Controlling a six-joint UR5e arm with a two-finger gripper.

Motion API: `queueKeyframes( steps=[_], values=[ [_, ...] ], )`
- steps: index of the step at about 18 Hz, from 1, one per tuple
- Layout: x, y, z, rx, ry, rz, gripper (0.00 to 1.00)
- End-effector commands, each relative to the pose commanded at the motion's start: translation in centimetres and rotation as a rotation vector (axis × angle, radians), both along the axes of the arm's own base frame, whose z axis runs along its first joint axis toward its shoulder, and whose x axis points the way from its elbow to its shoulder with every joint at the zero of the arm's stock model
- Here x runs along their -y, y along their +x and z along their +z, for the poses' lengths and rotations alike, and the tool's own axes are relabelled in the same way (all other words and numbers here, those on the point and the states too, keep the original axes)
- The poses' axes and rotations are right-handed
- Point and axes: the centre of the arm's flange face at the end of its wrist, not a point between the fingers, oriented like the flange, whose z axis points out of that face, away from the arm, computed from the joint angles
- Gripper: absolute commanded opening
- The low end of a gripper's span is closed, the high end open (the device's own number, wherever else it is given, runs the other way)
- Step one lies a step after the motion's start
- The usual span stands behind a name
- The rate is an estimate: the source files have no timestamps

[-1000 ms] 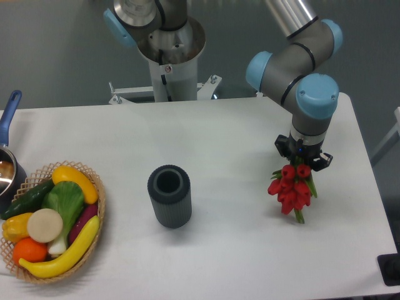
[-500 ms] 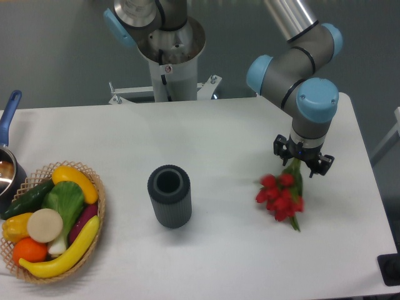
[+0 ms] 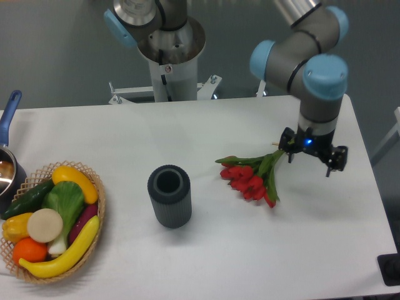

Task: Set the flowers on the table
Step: 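Raise the open gripper up and away from the tulips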

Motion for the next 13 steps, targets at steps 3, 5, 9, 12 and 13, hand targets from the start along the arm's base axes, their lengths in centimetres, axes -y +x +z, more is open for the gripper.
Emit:
queueKeyframes(
  steps=[3, 5, 9, 12, 13],
  values=[
    [1.1, -0.7, 3.3, 0.010, 0.047, 0.006, 1.00],
    [1.5, -1.3, 5.4, 0.046, 0.026, -0.026, 1.00],
    [4.8, -2.5, 6.6, 0.089, -0.058, -0.221, 1.00],
    [8.9, -3.2, 6.6, 0.111, -0.094, -0.325, 1.00],
    [10.4, -3.4, 6.5, 0.113, -0.105, -0.364, 1.00]
  ],
)
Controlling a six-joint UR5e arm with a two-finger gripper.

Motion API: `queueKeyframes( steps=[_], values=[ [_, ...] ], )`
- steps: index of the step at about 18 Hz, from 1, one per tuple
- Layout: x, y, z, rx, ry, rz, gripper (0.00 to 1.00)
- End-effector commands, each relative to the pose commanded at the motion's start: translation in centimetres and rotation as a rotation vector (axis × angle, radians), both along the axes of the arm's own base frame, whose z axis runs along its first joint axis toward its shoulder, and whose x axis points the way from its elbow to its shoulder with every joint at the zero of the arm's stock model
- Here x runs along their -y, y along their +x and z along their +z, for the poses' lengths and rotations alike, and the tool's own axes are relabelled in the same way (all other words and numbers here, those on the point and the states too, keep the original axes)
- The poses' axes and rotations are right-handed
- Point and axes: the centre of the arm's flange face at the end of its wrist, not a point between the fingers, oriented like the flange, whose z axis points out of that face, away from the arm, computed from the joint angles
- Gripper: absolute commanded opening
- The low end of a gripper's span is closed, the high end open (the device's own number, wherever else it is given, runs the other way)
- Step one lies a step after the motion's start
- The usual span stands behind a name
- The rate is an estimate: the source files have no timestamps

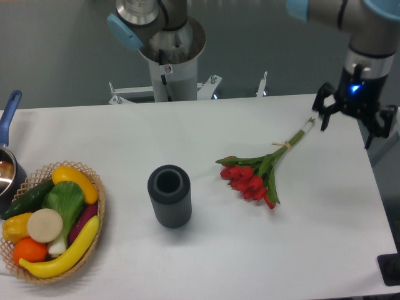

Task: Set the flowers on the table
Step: 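Raise the open gripper up and away from the tulips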

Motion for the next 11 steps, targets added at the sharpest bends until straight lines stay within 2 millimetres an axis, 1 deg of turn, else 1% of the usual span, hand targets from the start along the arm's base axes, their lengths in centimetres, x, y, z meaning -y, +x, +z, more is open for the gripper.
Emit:
queueKeyframes(
  steps=[2, 4, 5, 6, 9, 11],
  values=[
    [2.7, -0.3, 0.0, 0.017, -0.018, -0.057, 1.00],
    [4.5, -0.4, 0.2, 0.020, -0.025, -0.095, 1.00],
    [5.8, -0.5, 0.2, 0.020, -0.027, -0.102, 1.00],
    [6.7, -0.6, -0.1, 0.022, -0.029, -0.123, 1.00],
    [8.6, -0.5, -0.5, 0.020, -0.037, -0.161, 1.00],
    [9.1, -0.3, -1.0, 0.027, -0.040, -0.172, 1.00]
  ],
)
